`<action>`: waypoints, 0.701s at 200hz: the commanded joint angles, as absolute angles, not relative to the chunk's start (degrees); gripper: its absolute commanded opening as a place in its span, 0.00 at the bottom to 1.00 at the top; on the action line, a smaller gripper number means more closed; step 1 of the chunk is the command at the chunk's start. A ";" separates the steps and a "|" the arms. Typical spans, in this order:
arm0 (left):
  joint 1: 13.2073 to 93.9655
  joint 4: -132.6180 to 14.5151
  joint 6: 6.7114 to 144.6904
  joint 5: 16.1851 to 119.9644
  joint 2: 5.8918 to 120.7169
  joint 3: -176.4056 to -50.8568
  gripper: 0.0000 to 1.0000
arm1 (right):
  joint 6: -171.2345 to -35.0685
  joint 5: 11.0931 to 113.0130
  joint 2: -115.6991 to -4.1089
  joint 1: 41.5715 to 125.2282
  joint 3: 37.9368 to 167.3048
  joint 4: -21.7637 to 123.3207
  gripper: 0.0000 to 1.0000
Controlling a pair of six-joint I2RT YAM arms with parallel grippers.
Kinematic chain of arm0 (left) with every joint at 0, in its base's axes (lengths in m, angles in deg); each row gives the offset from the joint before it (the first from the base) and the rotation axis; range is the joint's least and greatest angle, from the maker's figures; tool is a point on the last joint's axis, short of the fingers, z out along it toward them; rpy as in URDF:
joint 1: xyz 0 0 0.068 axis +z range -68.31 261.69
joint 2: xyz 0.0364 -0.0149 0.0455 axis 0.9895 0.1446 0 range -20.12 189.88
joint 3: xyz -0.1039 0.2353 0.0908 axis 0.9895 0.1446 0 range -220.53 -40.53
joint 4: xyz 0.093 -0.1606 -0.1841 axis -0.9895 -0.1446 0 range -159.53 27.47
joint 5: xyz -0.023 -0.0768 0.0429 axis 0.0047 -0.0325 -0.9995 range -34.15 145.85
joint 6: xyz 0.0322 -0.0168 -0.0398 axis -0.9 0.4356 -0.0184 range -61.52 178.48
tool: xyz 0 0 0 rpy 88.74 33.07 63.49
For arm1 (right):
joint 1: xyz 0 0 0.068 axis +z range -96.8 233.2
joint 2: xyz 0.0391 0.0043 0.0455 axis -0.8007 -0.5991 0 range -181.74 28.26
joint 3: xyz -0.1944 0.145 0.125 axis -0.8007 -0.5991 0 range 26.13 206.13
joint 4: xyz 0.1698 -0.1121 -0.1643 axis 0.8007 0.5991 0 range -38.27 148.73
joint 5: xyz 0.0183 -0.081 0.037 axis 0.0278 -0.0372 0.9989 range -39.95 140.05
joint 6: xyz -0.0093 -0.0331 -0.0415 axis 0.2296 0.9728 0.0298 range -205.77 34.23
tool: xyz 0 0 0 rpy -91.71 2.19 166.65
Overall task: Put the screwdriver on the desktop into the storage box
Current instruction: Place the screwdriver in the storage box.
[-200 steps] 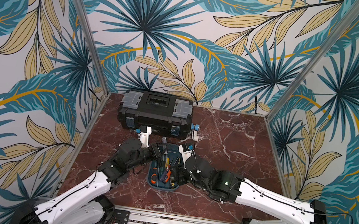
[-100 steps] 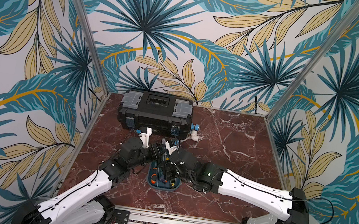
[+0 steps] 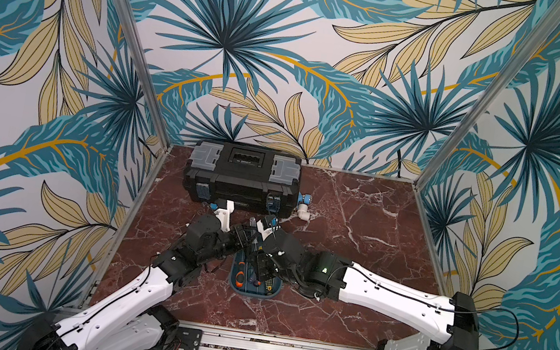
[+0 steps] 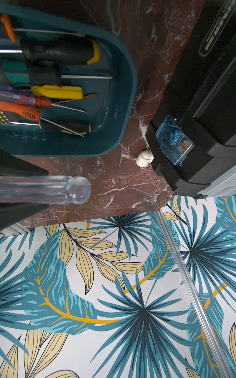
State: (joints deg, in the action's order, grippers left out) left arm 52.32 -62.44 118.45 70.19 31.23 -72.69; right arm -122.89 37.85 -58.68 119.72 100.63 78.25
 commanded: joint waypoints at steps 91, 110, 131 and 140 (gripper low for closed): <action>53.47 -61.98 120.51 72.75 30.12 -74.63 0.00 | -122.63 34.69 -63.76 118.85 105.08 83.85 0.31; 53.55 -62.59 120.60 72.97 29.51 -74.50 0.00 | -123.55 34.50 -63.28 118.87 104.41 83.91 0.10; 53.56 -61.86 120.50 72.83 28.99 -73.47 0.00 | -123.85 34.84 -62.26 118.82 103.58 83.34 0.00; 53.68 -59.91 120.95 73.11 28.81 -72.61 0.12 | -124.04 36.08 -61.49 118.65 102.72 82.40 0.00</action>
